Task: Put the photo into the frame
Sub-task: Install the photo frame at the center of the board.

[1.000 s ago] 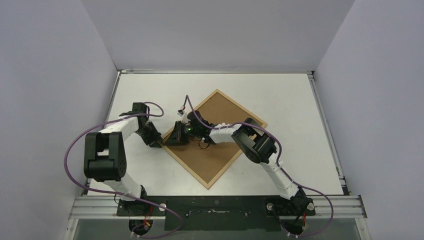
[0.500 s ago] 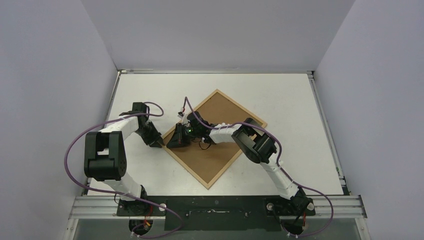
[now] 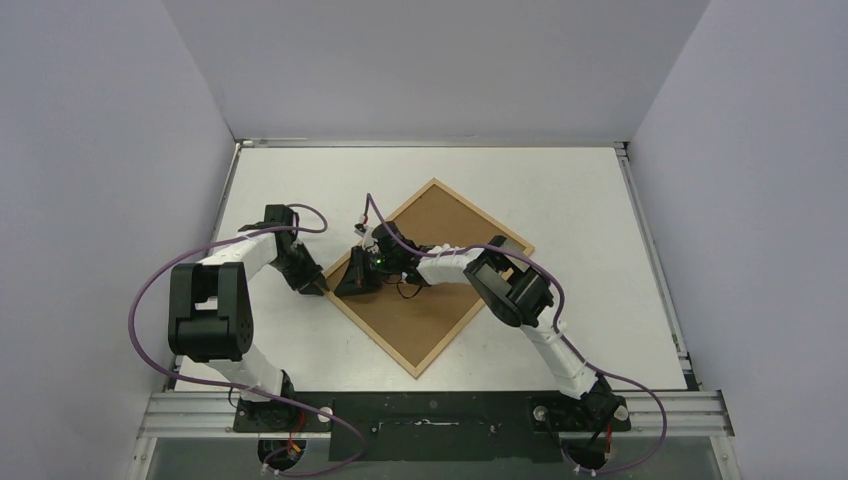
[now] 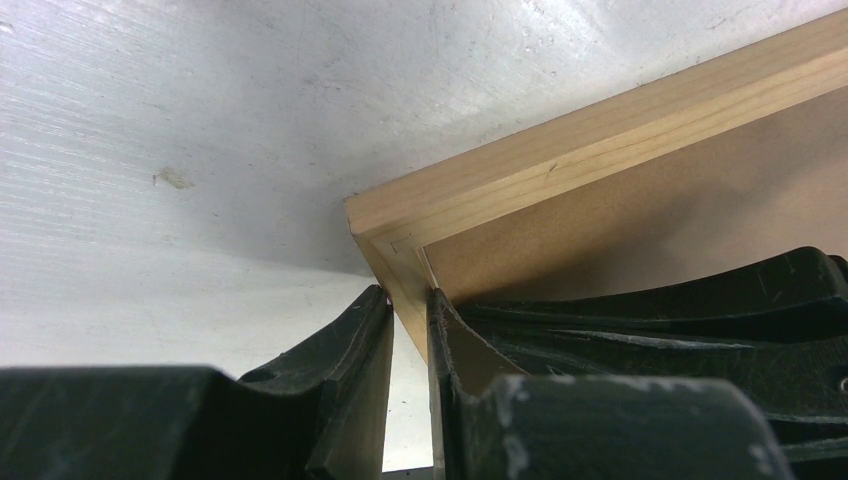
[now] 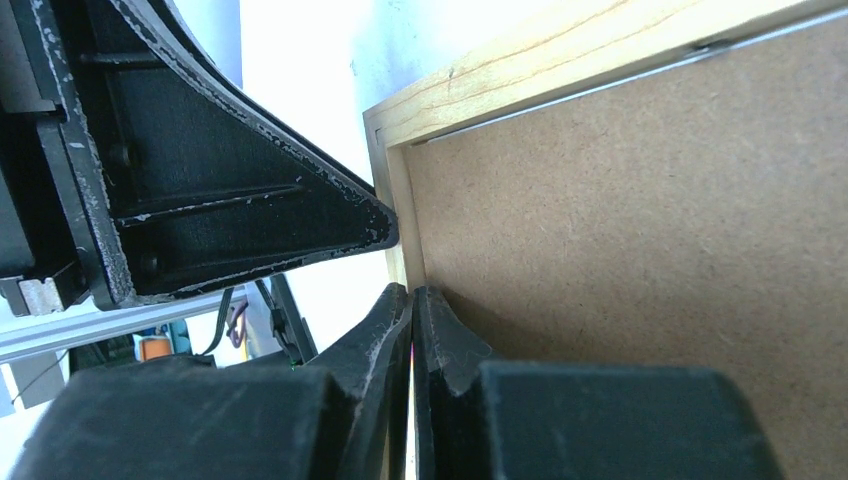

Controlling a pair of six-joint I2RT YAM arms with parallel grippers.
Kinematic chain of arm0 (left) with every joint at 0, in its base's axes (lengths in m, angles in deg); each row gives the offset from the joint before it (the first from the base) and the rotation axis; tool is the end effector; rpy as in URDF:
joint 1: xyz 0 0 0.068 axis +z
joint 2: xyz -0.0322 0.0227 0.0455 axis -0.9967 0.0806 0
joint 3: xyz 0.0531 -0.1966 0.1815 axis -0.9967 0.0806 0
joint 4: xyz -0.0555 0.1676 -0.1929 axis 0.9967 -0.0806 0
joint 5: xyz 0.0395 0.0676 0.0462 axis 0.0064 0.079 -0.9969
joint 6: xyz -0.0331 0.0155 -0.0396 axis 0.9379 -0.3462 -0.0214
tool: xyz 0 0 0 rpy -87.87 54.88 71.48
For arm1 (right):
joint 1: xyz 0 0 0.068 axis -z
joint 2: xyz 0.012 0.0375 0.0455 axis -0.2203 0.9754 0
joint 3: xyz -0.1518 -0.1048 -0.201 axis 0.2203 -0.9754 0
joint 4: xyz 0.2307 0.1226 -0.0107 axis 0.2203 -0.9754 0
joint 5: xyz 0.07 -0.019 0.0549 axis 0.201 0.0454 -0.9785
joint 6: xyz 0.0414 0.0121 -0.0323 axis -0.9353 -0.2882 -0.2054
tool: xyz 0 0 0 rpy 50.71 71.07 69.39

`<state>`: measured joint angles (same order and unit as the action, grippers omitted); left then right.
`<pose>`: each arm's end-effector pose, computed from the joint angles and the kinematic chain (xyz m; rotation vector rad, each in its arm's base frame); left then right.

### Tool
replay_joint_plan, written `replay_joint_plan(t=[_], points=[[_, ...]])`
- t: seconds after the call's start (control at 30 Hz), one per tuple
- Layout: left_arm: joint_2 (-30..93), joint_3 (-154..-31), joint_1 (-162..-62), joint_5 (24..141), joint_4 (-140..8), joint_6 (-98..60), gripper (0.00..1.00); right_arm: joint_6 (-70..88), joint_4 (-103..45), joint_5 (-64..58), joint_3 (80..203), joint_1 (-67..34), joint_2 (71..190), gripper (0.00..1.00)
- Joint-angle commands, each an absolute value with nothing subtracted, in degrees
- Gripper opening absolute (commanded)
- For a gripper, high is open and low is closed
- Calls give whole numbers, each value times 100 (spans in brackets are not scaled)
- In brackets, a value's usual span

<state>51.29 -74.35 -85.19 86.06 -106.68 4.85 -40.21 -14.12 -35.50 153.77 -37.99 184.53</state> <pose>0.2876 -0.0062 0.1559 -0.8927 2.8630 -0.3810 0.3006 0.4034 0.1071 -0.3839 2.5712 1.6626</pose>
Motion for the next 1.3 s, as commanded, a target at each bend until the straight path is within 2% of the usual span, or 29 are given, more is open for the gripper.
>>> replay_joint_plan(t=[0.0, 0.27, 0.43, 1.07, 1.27], points=[[5458, -7240, -8567, 8389, -10430, 466, 16, -3600, -1983, -3305, 15340, -3869, 18526, 0], [5483, -7249, -8568, 8380, -10428, 452, 16, -4796, -82, -3825, 15041, -3792, 18585, 1], [5514, -7258, -8564, 8398, -10421, 452, 16, -4631, -194, -3938, 15053, -3836, 18599, 1], [5546, -7228, -8567, 8416, -10395, 439, 15, -5575, 1561, -4040, 14619, -3764, 18615, 0], [5545, -7231, -8565, 8423, -10394, 441, 15, -4998, 564, -3939, 14751, -3794, 18577, 0]])
